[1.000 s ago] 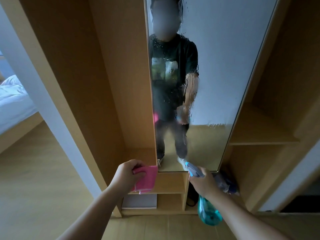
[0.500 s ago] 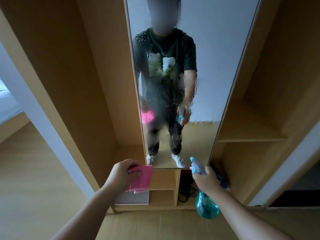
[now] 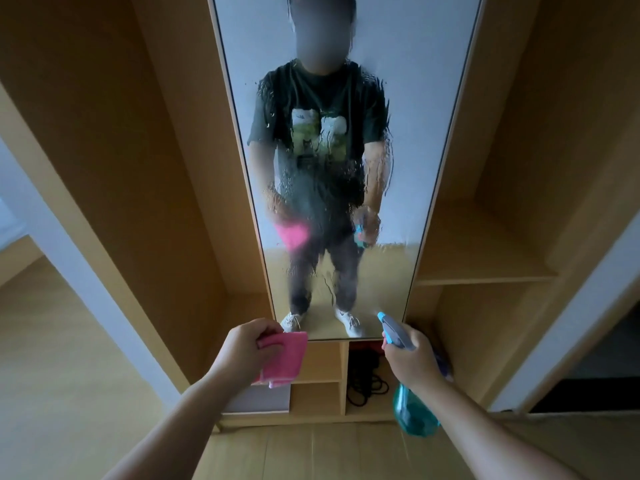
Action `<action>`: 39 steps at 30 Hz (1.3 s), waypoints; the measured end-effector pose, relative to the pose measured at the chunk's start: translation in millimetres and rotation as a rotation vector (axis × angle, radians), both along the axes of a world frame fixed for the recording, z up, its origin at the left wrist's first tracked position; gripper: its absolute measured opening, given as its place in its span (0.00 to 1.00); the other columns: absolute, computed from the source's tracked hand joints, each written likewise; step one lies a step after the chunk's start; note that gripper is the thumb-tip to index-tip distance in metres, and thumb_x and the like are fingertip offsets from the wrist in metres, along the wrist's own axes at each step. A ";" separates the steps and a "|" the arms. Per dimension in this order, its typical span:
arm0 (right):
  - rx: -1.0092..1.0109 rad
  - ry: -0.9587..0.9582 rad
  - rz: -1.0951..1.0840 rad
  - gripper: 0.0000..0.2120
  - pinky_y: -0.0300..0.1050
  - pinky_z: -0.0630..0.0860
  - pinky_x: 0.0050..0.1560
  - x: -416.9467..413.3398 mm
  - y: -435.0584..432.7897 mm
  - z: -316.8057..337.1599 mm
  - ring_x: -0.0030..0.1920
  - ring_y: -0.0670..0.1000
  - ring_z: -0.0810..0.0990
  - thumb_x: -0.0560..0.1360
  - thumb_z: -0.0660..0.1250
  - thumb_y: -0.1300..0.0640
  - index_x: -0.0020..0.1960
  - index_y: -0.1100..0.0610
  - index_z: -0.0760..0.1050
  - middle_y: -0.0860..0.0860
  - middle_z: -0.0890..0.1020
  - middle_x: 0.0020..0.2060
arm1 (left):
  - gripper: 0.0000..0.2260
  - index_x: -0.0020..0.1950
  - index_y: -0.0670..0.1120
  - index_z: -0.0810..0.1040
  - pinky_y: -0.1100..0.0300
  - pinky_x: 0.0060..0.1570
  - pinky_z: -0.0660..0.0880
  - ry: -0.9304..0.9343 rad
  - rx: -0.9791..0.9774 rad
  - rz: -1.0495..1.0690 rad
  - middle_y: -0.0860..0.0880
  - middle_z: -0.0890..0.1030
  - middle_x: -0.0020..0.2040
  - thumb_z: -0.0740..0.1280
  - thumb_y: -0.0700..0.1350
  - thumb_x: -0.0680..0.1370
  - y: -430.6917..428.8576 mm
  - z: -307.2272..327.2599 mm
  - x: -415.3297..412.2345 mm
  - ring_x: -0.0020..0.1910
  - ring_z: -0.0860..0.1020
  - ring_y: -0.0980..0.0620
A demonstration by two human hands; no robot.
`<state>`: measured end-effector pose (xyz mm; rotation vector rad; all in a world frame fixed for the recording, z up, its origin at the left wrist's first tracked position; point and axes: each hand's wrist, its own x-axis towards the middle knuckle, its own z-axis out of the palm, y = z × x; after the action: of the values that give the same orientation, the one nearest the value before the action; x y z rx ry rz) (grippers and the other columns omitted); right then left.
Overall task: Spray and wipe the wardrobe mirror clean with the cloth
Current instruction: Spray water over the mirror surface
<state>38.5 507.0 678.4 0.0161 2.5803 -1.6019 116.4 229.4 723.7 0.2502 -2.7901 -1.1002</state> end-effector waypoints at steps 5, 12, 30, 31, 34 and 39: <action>-0.032 -0.040 -0.031 0.10 0.42 0.71 0.38 -7.6 16.2 -4.4 0.34 0.50 0.74 0.72 0.62 0.65 0.48 0.54 0.78 0.53 0.78 0.37 | 0.13 0.44 0.55 0.79 0.70 0.36 0.72 -0.005 -0.015 -0.009 0.58 0.80 0.42 0.69 0.36 0.72 9.0 3.7 -5.0 0.43 0.77 0.60; -0.065 -0.047 -0.102 0.19 0.53 0.77 0.46 -17.1 42.1 -11.0 0.41 0.55 0.78 0.71 0.61 0.65 0.57 0.47 0.77 0.49 0.81 0.44 | 0.10 0.46 0.54 0.80 0.67 0.39 0.73 -0.029 -0.011 -0.036 0.56 0.80 0.44 0.69 0.37 0.73 23.8 4.9 -12.3 0.44 0.77 0.58; -0.030 -0.139 -0.055 0.16 0.45 0.76 0.41 -7.6 60.7 -30.8 0.45 0.55 0.80 0.72 0.60 0.64 0.54 0.49 0.76 0.52 0.81 0.47 | 0.12 0.43 0.53 0.80 0.64 0.39 0.77 -0.055 0.009 -0.048 0.55 0.81 0.42 0.69 0.35 0.72 36.5 -1.5 -10.9 0.43 0.78 0.56; -0.026 -0.145 -0.052 0.17 0.43 0.75 0.40 -5.7 60.6 -32.5 0.45 0.54 0.80 0.73 0.60 0.65 0.56 0.48 0.75 0.52 0.81 0.49 | 0.12 0.43 0.54 0.80 0.64 0.39 0.77 -0.059 0.010 -0.044 0.55 0.81 0.42 0.69 0.35 0.72 35.7 -3.1 -10.3 0.43 0.78 0.56; 0.000 -0.169 -0.039 0.18 0.42 0.74 0.40 -1.7 58.5 -37.8 0.44 0.53 0.79 0.73 0.60 0.66 0.58 0.50 0.74 0.52 0.80 0.49 | 0.12 0.44 0.53 0.80 0.65 0.38 0.76 -0.075 0.034 -0.033 0.54 0.81 0.42 0.69 0.35 0.72 32.4 -8.5 -7.8 0.43 0.78 0.56; 0.072 -0.189 -0.060 0.14 0.42 0.72 0.41 -0.1 56.4 -47.4 0.47 0.51 0.79 0.73 0.62 0.65 0.56 0.55 0.77 0.52 0.80 0.50 | 0.10 0.44 0.50 0.81 0.61 0.41 0.77 -0.077 0.064 -0.007 0.53 0.81 0.42 0.70 0.34 0.71 28.4 -16.6 -2.9 0.44 0.78 0.54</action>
<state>38.4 563.4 631.0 0.2408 2.5115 -1.4486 113.5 257.8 707.1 0.2950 -2.8271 -1.2086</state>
